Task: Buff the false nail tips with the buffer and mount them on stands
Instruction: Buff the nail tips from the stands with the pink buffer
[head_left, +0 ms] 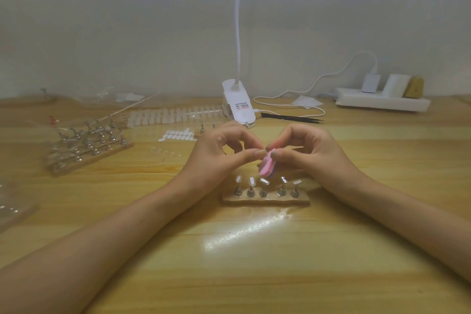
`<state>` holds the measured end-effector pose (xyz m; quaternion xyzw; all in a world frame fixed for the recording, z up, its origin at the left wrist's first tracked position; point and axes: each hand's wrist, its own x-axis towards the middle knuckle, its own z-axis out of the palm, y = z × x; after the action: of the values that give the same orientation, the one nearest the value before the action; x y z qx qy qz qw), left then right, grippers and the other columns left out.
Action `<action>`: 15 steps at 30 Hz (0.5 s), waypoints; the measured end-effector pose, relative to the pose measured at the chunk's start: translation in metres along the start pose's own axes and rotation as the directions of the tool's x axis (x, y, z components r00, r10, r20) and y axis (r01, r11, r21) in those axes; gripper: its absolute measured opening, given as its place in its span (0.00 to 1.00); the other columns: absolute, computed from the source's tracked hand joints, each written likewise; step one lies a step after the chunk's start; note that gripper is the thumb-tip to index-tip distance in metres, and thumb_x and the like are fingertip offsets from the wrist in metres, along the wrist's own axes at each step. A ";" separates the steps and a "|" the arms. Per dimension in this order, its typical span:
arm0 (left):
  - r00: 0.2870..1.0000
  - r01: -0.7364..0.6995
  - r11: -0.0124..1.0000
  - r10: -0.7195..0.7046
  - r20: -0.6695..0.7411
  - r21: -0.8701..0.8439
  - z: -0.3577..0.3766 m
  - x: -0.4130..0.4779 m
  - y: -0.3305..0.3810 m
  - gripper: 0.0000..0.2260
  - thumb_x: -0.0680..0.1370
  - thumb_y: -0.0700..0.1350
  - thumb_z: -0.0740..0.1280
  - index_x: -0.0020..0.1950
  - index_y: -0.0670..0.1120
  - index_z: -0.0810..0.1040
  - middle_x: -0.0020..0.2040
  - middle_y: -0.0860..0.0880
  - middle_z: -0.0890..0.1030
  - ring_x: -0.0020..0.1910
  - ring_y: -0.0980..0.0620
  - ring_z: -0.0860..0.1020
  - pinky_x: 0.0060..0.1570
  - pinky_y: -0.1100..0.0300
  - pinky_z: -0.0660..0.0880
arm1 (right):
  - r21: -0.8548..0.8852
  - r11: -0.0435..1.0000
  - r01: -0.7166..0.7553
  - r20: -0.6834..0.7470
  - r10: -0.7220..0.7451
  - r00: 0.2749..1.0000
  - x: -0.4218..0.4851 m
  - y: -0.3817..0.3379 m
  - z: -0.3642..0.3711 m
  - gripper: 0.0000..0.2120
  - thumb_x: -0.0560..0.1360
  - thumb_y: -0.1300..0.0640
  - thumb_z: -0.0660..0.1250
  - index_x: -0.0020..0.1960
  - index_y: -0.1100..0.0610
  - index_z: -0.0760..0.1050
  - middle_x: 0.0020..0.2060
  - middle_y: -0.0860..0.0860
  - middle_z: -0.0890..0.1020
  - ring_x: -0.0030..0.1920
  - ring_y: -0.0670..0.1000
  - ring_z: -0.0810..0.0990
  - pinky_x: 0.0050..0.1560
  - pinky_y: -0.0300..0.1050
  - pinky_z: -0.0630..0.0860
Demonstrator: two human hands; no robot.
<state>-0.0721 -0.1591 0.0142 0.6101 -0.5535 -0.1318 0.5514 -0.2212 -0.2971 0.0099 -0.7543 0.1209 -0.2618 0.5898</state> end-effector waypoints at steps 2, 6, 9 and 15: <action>1.000 -0.002 1.000 0.002 0.007 -0.006 0.000 0.000 0.000 0.04 0.72 0.41 0.75 0.39 0.48 0.83 0.42 0.53 0.81 0.39 0.64 0.76 0.37 0.75 0.68 | 0.032 0.999 0.010 -0.077 -0.007 0.997 0.001 0.001 -0.001 0.10 0.70 0.56 0.73 0.46 0.61 0.77 0.44 0.60 0.86 0.45 0.60 0.87 0.47 0.55 0.84; 1.000 -0.013 1.000 0.013 0.011 -0.007 0.000 -0.001 0.000 0.04 0.72 0.40 0.75 0.40 0.47 0.83 0.41 0.52 0.81 0.39 0.63 0.77 0.36 0.75 0.68 | 0.062 0.998 -0.004 -0.048 0.007 0.999 0.004 0.002 -0.003 0.11 0.72 0.57 0.72 0.48 0.64 0.77 0.45 0.58 0.86 0.45 0.59 0.87 0.44 0.48 0.84; 1.000 -0.003 1.000 0.003 -0.017 -0.016 0.000 0.000 0.000 0.05 0.72 0.40 0.75 0.39 0.48 0.83 0.42 0.54 0.81 0.39 0.63 0.77 0.38 0.75 0.69 | 0.091 0.996 0.002 -0.031 0.001 1.000 0.002 0.002 -0.002 0.12 0.72 0.58 0.72 0.48 0.66 0.76 0.42 0.59 0.86 0.44 0.60 0.87 0.44 0.51 0.84; 1.000 -0.014 1.000 0.014 0.010 -0.005 0.000 -0.001 0.001 0.04 0.72 0.40 0.76 0.40 0.48 0.83 0.42 0.52 0.81 0.39 0.63 0.77 0.37 0.75 0.69 | 0.035 0.999 0.024 -0.122 -0.019 0.992 0.001 0.001 -0.002 0.09 0.71 0.57 0.72 0.45 0.61 0.77 0.46 0.61 0.85 0.45 0.59 0.87 0.47 0.53 0.84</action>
<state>-0.0731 -0.1586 0.0146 0.6044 -0.5600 -0.1322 0.5511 -0.2209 -0.2995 0.0101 -0.7273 0.1437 -0.3157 0.5922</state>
